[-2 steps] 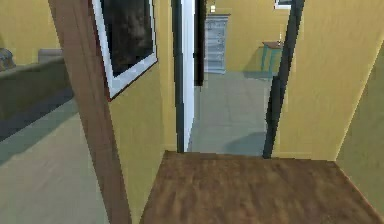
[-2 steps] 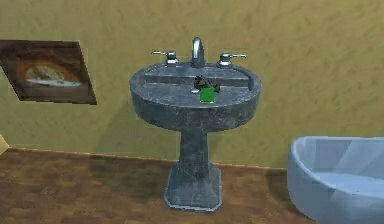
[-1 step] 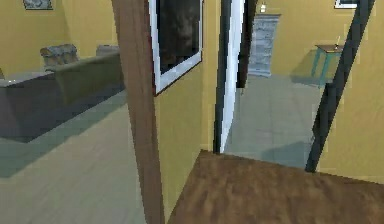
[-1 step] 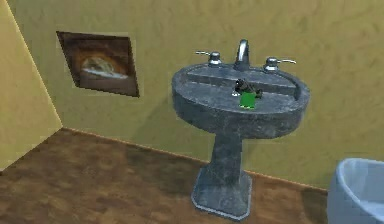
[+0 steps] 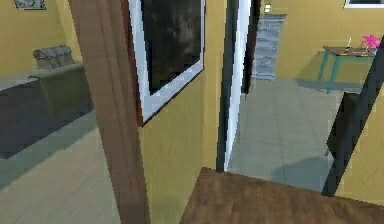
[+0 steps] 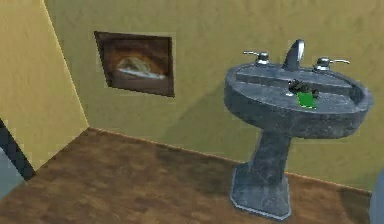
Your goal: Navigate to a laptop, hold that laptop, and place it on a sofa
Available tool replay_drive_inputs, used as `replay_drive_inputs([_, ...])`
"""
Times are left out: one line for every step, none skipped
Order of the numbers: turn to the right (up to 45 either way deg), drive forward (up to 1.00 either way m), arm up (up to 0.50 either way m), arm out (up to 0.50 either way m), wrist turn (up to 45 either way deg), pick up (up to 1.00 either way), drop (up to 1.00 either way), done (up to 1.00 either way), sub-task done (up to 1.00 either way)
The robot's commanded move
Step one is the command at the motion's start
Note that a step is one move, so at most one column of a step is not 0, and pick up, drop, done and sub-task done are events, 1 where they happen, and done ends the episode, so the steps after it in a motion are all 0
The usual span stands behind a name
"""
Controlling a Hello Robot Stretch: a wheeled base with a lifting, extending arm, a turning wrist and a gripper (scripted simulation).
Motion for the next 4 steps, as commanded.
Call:
replay_drive_inputs([-45.0, 0.0, 0.0, 0.0, 0.0, 0.0, 0.0, 0.0, 0.0])
replay_drive_inputs([-24.0, 0.0, 0.0, 0.0, 0.0, 0.0, 0.0, 0.0, 0.0])
replay_drive_inputs([0.0, 0.3, 0.0, 0.0, 0.0, 0.0, 0.0, 0.0, 0.0])
replay_drive_inputs([-3.0, 0.0, 0.0, 0.0, 0.0, 0.0, 0.0, 0.0, 0.0])
